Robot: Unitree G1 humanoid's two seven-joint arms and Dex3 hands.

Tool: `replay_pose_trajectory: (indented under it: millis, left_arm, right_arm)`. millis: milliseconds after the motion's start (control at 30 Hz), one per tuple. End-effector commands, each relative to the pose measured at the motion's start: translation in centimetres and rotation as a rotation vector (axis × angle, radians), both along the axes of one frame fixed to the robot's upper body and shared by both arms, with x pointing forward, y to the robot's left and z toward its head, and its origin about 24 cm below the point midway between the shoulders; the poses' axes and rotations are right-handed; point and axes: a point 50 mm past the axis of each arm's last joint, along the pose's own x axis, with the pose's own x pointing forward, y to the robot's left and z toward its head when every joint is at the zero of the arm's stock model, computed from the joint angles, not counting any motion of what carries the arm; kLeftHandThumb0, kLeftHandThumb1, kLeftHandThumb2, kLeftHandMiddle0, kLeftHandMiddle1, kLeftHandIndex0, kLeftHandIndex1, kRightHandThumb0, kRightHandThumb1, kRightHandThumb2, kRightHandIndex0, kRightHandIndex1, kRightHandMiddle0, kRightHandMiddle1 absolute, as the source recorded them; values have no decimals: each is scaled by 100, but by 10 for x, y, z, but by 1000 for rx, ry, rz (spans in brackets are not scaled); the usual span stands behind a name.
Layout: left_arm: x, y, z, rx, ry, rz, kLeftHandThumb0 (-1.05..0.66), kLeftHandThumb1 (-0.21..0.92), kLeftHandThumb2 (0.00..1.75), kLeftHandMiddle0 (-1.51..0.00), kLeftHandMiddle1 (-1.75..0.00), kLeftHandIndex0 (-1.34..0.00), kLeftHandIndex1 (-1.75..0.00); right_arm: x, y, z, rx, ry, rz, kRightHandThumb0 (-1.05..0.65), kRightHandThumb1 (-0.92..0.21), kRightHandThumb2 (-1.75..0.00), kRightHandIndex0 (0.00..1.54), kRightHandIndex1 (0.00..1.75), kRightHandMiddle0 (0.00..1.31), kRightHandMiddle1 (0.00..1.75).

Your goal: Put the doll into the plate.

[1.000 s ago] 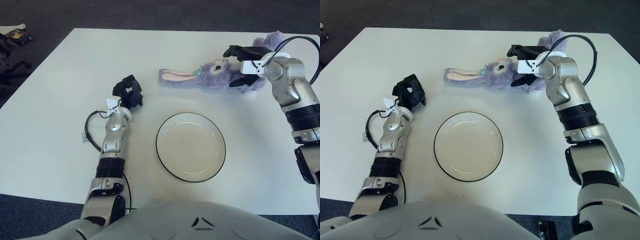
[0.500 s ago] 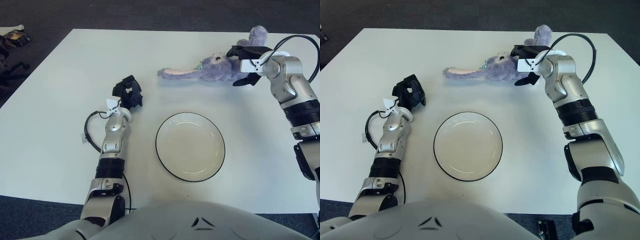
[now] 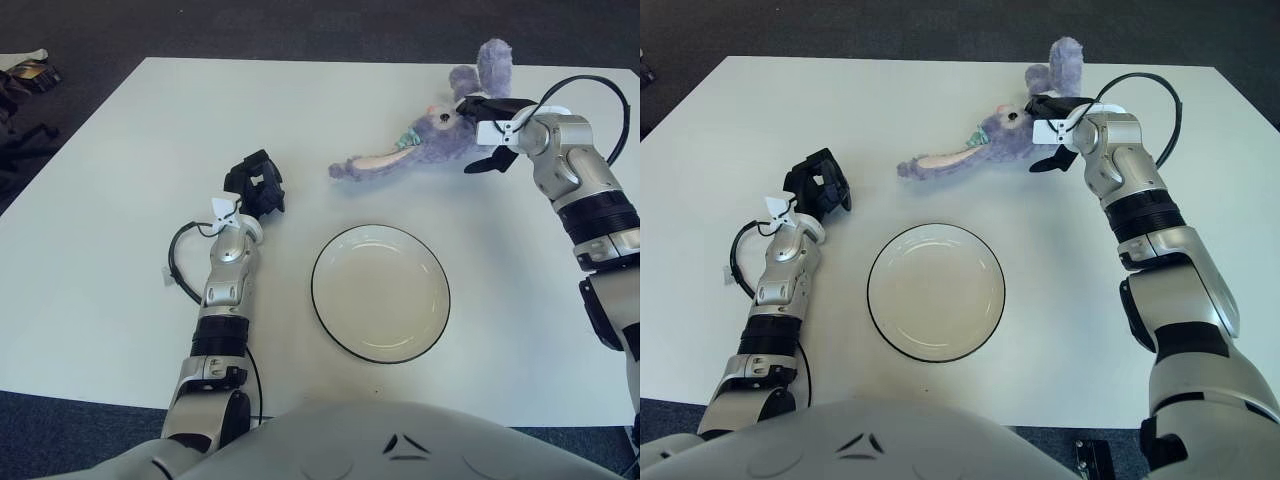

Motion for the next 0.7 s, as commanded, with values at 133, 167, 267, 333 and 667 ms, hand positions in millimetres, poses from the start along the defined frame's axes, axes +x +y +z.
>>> replay_pose_trajectory:
  millis: [133, 167, 267, 333, 667]
  left_arm:
    - [-10, 2, -24, -9, 88, 12, -49, 71, 97, -134, -175, -103, -175]
    - [-11, 1, -24, -11, 89, 11, -49, 71, 97, -133, -175, -103, -175]
    - [-11, 1, -24, -14, 92, 9, -49, 71, 97, -133, -175, -102, -175]
    - [-11, 1, -24, -13, 93, 9, -49, 71, 97, -133, -175, -102, -175]
    - [-11, 1, -23, -9, 97, 17, -49, 72, 97, -131, -175, -101, -175]
  right_arm:
    - [0, 3, -24, -21, 114, -11, -58, -29, -96, 7, 55, 0, 39]
    - [0, 3, -26, -26, 115, -12, -57, -28, -96, 9, 56, 0, 39]
    - [0, 3, -30, -45, 122, -17, -59, -29, -97, 11, 59, 0, 38]
    - [0, 3, -31, -53, 129, -24, -60, -30, -96, 12, 60, 0, 36]
    - [3, 0, -44, -88, 146, -79, -60, -33, -93, 11, 66, 0, 35]
